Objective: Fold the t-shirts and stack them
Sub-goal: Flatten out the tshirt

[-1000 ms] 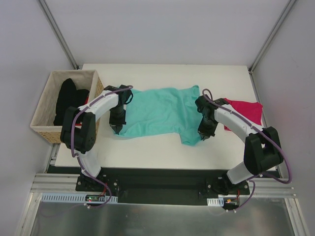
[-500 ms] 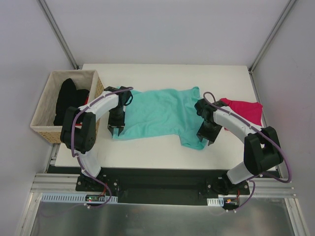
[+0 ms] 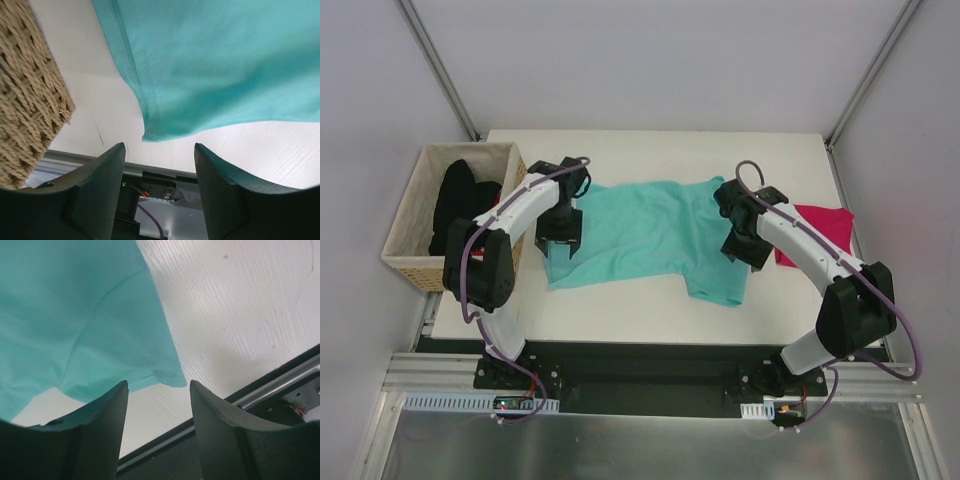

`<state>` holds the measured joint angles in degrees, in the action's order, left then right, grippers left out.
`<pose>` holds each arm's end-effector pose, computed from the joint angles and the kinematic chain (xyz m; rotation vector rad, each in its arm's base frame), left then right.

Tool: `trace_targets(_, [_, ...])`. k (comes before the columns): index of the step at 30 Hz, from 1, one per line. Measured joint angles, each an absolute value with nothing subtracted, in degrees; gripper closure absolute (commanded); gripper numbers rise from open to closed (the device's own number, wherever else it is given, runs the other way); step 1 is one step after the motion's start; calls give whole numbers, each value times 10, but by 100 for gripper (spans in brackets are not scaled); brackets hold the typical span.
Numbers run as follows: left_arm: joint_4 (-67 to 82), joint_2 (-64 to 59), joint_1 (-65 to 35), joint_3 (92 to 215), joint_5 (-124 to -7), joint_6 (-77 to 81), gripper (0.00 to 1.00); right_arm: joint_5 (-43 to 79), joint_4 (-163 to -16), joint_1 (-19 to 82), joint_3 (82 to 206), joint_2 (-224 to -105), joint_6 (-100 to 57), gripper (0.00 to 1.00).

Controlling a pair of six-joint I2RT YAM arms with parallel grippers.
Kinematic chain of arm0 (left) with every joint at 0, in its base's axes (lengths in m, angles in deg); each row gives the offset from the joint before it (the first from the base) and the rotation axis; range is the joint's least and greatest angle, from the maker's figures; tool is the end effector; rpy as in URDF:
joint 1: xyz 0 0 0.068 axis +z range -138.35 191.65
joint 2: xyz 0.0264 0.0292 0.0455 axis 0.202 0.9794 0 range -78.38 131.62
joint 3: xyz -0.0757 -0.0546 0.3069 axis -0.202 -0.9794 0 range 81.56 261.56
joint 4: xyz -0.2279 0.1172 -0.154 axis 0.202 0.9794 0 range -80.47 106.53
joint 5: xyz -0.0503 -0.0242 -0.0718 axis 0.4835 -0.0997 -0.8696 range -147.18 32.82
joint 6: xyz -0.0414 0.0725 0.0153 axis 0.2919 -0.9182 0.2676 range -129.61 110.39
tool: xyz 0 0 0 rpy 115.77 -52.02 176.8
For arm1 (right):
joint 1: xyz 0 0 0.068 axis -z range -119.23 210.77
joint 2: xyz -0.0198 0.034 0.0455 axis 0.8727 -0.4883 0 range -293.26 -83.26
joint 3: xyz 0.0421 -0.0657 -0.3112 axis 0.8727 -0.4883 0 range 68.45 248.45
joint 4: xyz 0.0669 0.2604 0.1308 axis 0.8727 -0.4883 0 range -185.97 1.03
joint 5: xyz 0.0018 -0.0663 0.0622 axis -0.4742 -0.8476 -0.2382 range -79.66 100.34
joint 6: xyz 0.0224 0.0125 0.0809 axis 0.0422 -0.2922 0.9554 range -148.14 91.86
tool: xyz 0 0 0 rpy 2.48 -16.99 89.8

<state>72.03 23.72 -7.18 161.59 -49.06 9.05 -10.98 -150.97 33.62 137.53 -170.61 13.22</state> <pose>0.3687 -0.1146 0.2213 -0.0054 3.0026 0.1561 0.2963 0.1213 0.2529 0.3879 2.7514 -0.2991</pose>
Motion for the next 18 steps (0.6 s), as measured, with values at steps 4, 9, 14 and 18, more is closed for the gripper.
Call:
trace_targets(4, [719, 248, -72, 1684, -491, 90, 48, -141, -1514, 335, 1442, -1711, 115, 44])
trace_targets(9, [712, 274, -72, 1709, -493, 89, 48, -149, -1502, 335, 1475, -1742, 99, 45])
trace_targets(14, [710, 310, -72, 1709, -497, 86, 62, -140, -1482, 344, 1478, -1777, 75, 53])
trace_targets(18, [709, 338, -72, 1718, -503, 78, 100, -134, -1477, 355, 1508, -1826, 40, 97])
